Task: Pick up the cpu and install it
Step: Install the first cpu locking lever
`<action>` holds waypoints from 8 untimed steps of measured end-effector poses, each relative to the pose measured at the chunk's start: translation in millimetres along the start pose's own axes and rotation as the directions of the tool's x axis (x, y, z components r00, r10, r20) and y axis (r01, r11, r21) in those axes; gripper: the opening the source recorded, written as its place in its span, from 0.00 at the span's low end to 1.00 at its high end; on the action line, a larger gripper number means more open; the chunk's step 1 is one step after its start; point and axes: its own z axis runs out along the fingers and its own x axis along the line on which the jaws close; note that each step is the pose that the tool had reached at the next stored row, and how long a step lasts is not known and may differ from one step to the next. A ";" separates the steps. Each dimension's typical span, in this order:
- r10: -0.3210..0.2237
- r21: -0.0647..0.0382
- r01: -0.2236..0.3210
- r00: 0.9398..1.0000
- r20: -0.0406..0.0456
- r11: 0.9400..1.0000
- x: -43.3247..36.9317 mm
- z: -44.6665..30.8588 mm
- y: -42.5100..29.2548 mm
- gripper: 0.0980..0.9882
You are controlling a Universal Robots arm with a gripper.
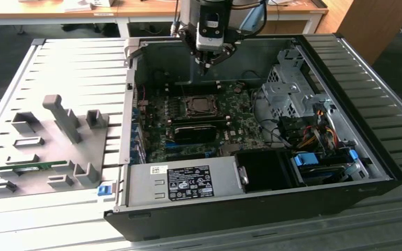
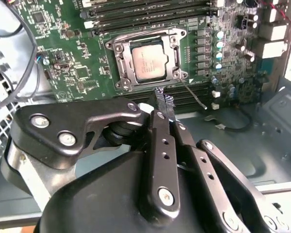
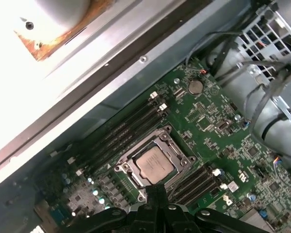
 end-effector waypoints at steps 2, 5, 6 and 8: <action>-0.026 0.001 0.026 1.000 -0.001 1.000 0.0 0.0 0.0 0.01; -0.067 0.003 0.067 0.998 -0.002 0.998 0.0 0.0 0.0 0.01; -0.081 0.004 0.081 0.997 -0.002 0.997 0.0 0.0 0.0 0.01; -0.108 0.005 0.108 0.994 -0.003 0.994 0.0 0.1 0.0 0.01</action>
